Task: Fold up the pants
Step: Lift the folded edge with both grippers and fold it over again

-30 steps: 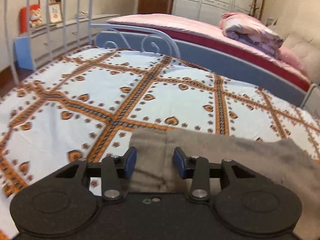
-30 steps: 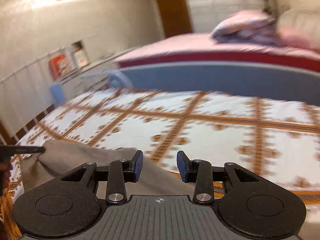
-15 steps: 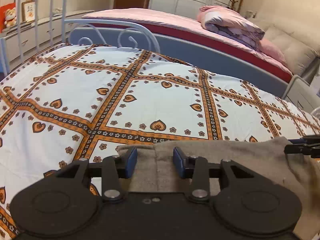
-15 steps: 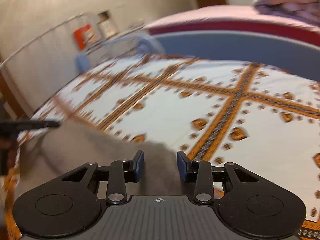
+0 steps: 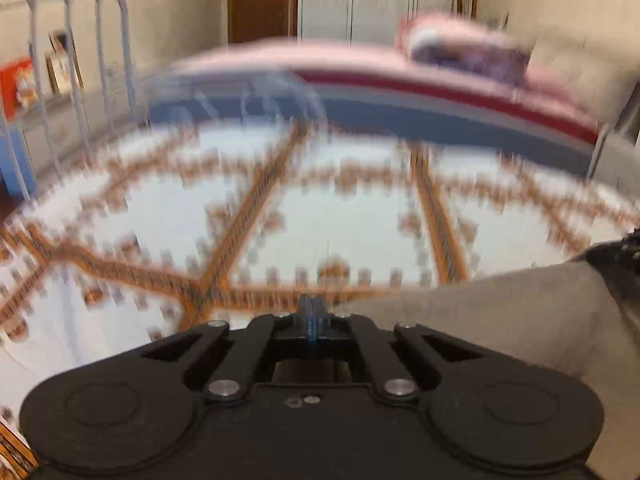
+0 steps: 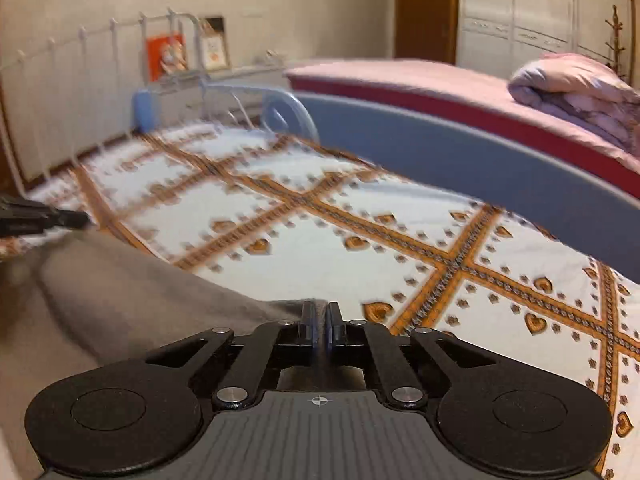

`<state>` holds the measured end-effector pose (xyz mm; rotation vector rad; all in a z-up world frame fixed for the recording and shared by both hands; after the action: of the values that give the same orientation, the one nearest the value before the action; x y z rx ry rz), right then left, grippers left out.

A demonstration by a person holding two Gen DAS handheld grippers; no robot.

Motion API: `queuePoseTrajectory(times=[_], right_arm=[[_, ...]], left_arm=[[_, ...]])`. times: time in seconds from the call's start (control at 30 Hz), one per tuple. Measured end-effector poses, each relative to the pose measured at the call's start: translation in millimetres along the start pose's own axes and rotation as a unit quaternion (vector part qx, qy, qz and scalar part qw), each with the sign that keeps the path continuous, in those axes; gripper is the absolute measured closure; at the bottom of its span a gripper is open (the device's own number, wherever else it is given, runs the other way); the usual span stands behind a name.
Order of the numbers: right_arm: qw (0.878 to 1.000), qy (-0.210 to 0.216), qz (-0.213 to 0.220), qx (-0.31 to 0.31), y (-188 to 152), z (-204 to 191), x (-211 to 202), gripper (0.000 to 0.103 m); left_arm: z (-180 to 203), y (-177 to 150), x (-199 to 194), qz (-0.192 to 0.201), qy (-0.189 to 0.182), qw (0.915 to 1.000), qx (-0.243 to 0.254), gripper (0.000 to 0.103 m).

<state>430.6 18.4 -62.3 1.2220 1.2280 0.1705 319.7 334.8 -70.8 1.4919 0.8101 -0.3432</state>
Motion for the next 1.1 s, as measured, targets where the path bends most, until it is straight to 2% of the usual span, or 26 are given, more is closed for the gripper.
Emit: queuePoseTrajectory(times=[0.03, 0.07, 0.1, 0.17, 0.2, 0.27, 0.33, 0.4, 0.47, 0.5, 0.57, 0.63, 0.7, 0.77, 0.83, 0.87, 0.9, 0.93, 1.0, 1.07, 1.1], right_arm=[[0.999, -0.003, -0.044, 0.005, -9, 1, 18, 0.098], [0.998, -0.009, -0.061, -0.001, -16, -1, 28, 0.098], [0.998, -0.023, -0.046, -0.023, -19, -6, 28, 0.098], [0.999, -0.031, -0.026, -0.015, -15, -9, 17, 0.098], [0.999, -0.032, 0.001, -0.009, -11, -11, 3, 0.098], [0.999, -0.020, 0.044, -0.004, -8, -16, -25, 0.098], [0.998, 0.007, 0.058, 0.007, -12, -24, -38, 0.098], [0.999, 0.037, 0.034, 0.013, -23, -34, -33, 0.098], [0.999, 0.026, -0.046, 0.006, -42, -42, -4, 0.098], [0.998, 0.014, -0.067, 0.001, -51, -45, 6, 0.098], [0.999, 0.009, -0.039, 0.011, -52, -46, -6, 0.098], [0.999, 0.010, -0.012, 0.034, -49, -41, -29, 0.098], [0.999, 0.000, 0.021, 0.037, -52, -36, -63, 0.098], [0.998, -0.007, 0.030, 0.049, -64, -30, -87, 0.098], [0.998, -0.043, 0.006, 0.052, -83, -23, -90, 0.098], [0.995, -0.067, -0.038, 0.061, -97, -15, -81, 0.098], [0.994, -0.068, -0.061, 0.068, -106, -12, -75, 0.098], [0.995, -0.057, -0.035, 0.074, -110, -9, -85, 0.098], [0.992, -0.066, -0.012, 0.106, -107, 0, -113, 0.098], [0.990, -0.088, 0.034, 0.107, -111, 12, -146, 0.098], [0.987, -0.107, 0.044, 0.113, -117, 21, -161, 0.098]], left_arm=[[2, -3, 2, 0.006, 0.012, 0.9998, 0.015, 0.103], [3, -3, 0, 0.010, 0.025, 0.9994, 0.020, 0.103], [0, 0, -5, 0.010, 0.023, 0.9997, 0.008, 0.103], [-3, 4, -22, 0.023, 0.020, 0.9995, 0.000, 0.103], [-2, 4, -37, 0.037, 0.011, 0.9993, -0.003, 0.103], [5, -1, -56, 0.047, 0.001, 0.9988, -0.010, 0.103], [19, -13, -65, 0.047, -0.013, 0.9987, -0.013, 0.103], [38, -30, -58, 0.039, 0.010, 0.9990, 0.019, 0.103], [50, -46, -42, 0.036, 0.041, 0.9965, 0.063, 0.102], [52, -46, -44, 0.042, 0.049, 0.9954, 0.071, 0.102], [50, -36, -61, 0.049, 0.049, 0.9955, 0.066, 0.101], [47, -30, -83, 0.059, 0.032, 0.9962, 0.055, 0.100], [52, -34, -103, 0.076, 0.024, 0.9949, 0.062, 0.092], [61, -48, -101, 0.062, 0.021, 0.9945, 0.082, 0.085], [68, -69, -76, 0.006, 0.021, 0.9955, 0.092, 0.083], [67, -76, -74, 0.016, 0.022, 0.9962, 0.083, 0.083], [68, -77, -80, 0.022, 0.029, 0.9963, 0.078, 0.083], [69, -74, -87, 0.023, 0.032, 0.9964, 0.075, 0.083], [69, -69, -107, 0.039, 0.024, 0.9971, 0.061, 0.071], [71, -68, -121, 0.058, 0.022, 0.9967, 0.052, 0.045], [74, -70, -124, 0.067, 0.017, 0.9963, 0.052, 0.040]])
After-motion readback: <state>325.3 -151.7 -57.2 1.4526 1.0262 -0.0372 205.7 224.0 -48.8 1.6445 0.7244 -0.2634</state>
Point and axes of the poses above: each gripper's, at about its wrist camera, not at the fingertips, and x roughly the way its jaws point, z to its right, y to its top, the point moved 2 cm from there along x, roughly the way its jaws point, and after that the axes turned 10 degrees about y, right-handed, at the moved point
